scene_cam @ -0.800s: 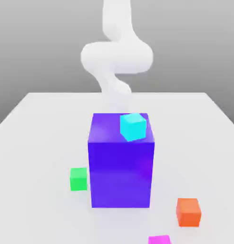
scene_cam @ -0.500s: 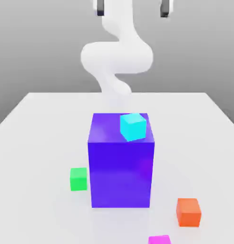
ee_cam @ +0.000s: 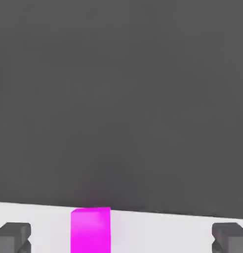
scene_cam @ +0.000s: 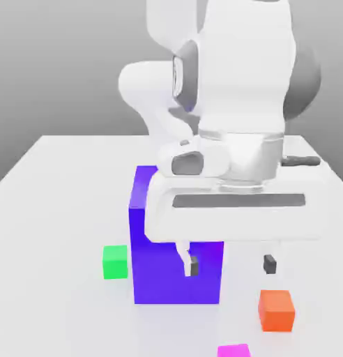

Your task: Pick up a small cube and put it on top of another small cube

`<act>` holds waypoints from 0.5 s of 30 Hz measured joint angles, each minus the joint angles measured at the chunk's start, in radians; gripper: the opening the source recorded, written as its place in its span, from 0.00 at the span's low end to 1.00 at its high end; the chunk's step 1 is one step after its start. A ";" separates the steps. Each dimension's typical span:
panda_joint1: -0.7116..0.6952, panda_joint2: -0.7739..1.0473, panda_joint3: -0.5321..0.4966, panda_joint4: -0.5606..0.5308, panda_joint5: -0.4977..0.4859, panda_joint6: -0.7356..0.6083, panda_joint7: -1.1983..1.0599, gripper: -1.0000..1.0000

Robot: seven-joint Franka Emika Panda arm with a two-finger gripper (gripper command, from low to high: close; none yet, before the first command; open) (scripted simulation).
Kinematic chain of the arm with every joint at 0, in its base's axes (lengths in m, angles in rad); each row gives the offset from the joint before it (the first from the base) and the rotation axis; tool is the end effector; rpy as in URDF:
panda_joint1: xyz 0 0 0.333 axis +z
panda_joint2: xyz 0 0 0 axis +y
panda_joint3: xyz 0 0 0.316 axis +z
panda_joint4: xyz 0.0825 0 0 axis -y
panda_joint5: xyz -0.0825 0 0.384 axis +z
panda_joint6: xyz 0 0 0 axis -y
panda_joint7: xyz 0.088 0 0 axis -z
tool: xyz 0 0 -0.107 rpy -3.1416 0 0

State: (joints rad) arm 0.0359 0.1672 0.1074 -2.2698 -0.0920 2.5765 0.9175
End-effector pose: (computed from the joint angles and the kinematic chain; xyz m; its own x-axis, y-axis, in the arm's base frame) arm 0.5417 0.0795 0.2985 0.7545 -0.6456 0.1177 -0.6401 -0.7636 -0.0850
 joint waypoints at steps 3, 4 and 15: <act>0.011 0.108 0.005 0.003 -0.001 0.032 0.007 0.50; 0.015 0.144 0.007 0.004 -0.001 0.042 0.009 0.50; 0.042 0.356 -0.015 0.039 -0.028 0.175 0.033 0.00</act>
State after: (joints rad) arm 0.0775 0.5231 0.0920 -2.2313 -0.1202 2.7513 0.9501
